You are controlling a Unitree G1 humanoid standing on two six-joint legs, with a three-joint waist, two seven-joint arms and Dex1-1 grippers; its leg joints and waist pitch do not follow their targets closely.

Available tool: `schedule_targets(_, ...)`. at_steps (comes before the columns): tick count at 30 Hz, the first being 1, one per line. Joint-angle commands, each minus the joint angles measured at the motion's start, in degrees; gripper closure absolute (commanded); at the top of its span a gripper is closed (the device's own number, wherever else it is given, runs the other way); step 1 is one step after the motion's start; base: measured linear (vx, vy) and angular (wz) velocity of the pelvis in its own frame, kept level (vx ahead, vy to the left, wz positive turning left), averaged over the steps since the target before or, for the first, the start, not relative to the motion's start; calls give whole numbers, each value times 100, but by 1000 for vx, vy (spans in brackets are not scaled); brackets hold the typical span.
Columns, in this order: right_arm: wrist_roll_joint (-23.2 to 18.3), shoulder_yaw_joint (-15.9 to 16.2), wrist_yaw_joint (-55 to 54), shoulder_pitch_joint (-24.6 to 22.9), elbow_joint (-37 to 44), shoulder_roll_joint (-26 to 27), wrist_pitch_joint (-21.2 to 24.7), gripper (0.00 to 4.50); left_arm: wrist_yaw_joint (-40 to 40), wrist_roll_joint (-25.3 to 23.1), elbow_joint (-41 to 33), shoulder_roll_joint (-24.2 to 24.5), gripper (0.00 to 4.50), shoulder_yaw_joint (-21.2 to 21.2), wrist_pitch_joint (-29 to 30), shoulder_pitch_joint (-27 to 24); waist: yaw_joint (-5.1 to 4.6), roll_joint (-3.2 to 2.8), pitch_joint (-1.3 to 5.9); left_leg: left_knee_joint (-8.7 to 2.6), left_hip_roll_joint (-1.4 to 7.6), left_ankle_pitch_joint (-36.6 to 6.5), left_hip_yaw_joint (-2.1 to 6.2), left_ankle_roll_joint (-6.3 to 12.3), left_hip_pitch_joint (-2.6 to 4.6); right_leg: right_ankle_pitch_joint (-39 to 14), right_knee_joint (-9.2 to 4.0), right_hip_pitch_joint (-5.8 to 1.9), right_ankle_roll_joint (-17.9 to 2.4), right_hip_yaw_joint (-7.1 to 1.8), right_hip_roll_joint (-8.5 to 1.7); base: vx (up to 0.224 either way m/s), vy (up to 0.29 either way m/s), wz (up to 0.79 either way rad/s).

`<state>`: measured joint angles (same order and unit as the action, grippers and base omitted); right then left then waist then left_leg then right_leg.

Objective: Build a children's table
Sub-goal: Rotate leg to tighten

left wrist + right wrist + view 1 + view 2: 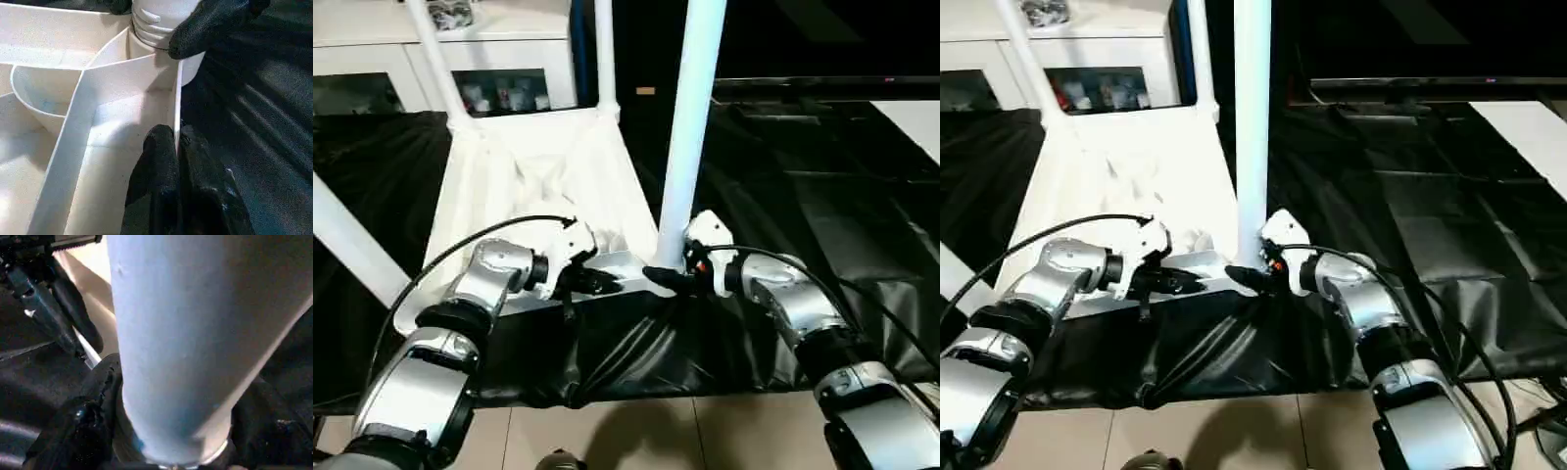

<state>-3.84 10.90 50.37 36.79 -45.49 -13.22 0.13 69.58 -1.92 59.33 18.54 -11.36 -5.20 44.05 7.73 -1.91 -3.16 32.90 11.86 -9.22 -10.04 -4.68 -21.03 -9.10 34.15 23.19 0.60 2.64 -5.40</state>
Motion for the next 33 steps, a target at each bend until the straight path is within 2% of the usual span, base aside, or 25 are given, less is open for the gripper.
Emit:
schedule_targets(1,80,-34,-189,26,-124,57,9,178,-150,67,72,-83,450,72,164,-131,-38,89,375,-423,93,-1875,-5,42,64,-2277,-432,-207,-1116,-146,-267,0,0,0)
schedule_targets(2,65,-53,-256,-11,-121,95,43,178,-254,67,51,-120,450,84,192,-130,-54,118,369,-429,89,-1890,-5,45,61,-2325,-439,-210,-1098,-142,-261,0,0,0)
schedule_targets(4,87,-102,-698,-180,-95,290,61,180,-600,64,-31,-305,450,107,279,-147,-85,135,353,-434,88,-1922,-1,38,55,-2432,-451,-203,-1075,-145,-270,0,0,0)
schedule_targets(8,36,-309,-1910,-498,-117,1012,191,180,-1644,16,-135,-869,450,182,388,-188,-174,112,339,-456,68,-2088,22,-30,81,-2876,-529,-164,-880,-150,-273,0,0,0)
schedule_targets(9,130,-327,-2553,-507,-303,1414,82,180,-2116,-21,-164,-1154,450,207,436,-223,-205,107,331,-464,60,-2166,26,-49,86,-3049,-556,-143,-798,-151,-266,0,0,0)
schedule_targets(10,135,-327,-2580,-506,-312,1430,77,180,-2135,-23,-166,-1164,450,207,437,-224,-220,94,330,-464,50,-2246,34,-69,102,-3187,-569,-130,-753,-141,-260,0,0,0)
schedule_targets(11,164,-338,-2850,-452,-438,1612,45,180,-2390,-57,-154,-1273,450,222,410,-234,-250,106,337,-456,35,-2377,43,-92,118,-3431,-600,-115,-663,-129,-265,0,0,0)
schedule_targets(14,110,-401,-3214,-301,-596,2080,-159,180,-2827,-74,-217,-1457,450,272,325,-303,-329,85,322,-446,8,-2757,67,-58,162,-3879,-701,-68,-472,-84,-248,0,0,0)
schedule_targets(16,155,-354,-3209,-276,-589,2157,-263,180,-2847,-82,-260,-1460,450,262,309,-327,-364,78,328,-467,1,-2916,94,-39,175,-3985,-751,-86,-378,-35,-241,0,0,0)
schedule_targets(17,233,-296,-3163,-254,-554,2201,-435,180,-2789,-112,-328,-1419,450,228,300,-373,-373,123,350,-496,12,-2883,98,-17,159,-3861,-752,-112,-356,-28,-243,0,0,0)
schedule_targets(18,243,-290,-3088,-255,-511,2194,-507,125,-2718,-131,-369,-1374,450,207,302,-402,-350,111,362,-525,22,-2759,105,1,125,-3653,-716,-137,-390,-57,-247,0,0,0)
schedule_targets(19,222,-356,-2998,-266,-425,2143,-648,111,-2573,-157,-454,-1290,450,196,303,-454,-348,138,361,-527,28,-2719,97,20,120,-3591,-713,-127,-405,-70,-251,0,0,0)
schedule_targets(22,188,-412,-2861,-265,-382,2067,-718,98,-2471,-173,-491,-1223,450,208,325,-477,-353,123,364,-543,25,-2528,83,87,67,-3245,-661,-142,-531,-111,-242,0,0,0)
schedule_targets(23,142,-414,-2622,-287,-314,1925,-765,67,-2314,-210,-527,-1120,450,184,322,-509,-357,129,366,-541,26,-2538,77,98,75,-3210,-661,-138,-544,-114,-240,0,0,0)
schedule_targets(26,13,-422,-2052,-356,-143,1591,-799,62,-1943,-293,-583,-884,450,80,296,-559,-374,130,381,-536,34,-2441,72,149,44,-3055,-642,-160,-613,-131,-257,0,0,0)
schedule_targets(27,1,-405,-1805,-394,-56,1382,-788,34,-1747,-330,-615,-755,450,20,279,-582,-367,139,404,-526,50,-2295,65,198,36,-2756,-611,-184,-692,-135,-245,0,0,0)
schedule_targets(28,-23,-385,-1502,-437,39,1146,-757,21,-1505,-331,-669,-614,450,-24,284,-610,-365,141,401,-520,59,-2212,53,218,34,-2563,-594,-176,-751,-145,-234,0,0,0)
schedule_targets(30,-69,-339,-932,-498,188,739,-687,21,-1119,-316,-771,-392,450,-77,294,-646,-357,145,402,-494,57,-1952,18,299,1,-2020,-521,-210,-973,-149,-222,0,0,0)
schedule_targets(31,-119,-329,-671,-523,257,594,-630,21,-967,-305,-811,-321,450,-96,275,-660,-356,143,410,-495,64,-1869,21,308,-4,-1936,-507,-230,-1023,-147,-234,0,0,0)
schedule_targets(32,-119,-329,-671,-523,257,594,-630,21,-967,-305,-811,-321,450,-96,275,-660,-341,148,431,-468,66,-1655,6,352,-16,-1671,-465,-260,-1123,-136,-229,52,-14,0)
schedule_targets(33,-274,-313,-31,-537,408,310,-465,21,-548,-240,-902,-166,450,-130,264,-688,-321,121,445,-440,77,-1485,-16,409,0,-1384,-443,-268,-1246,-128,-229,63,-12,1)
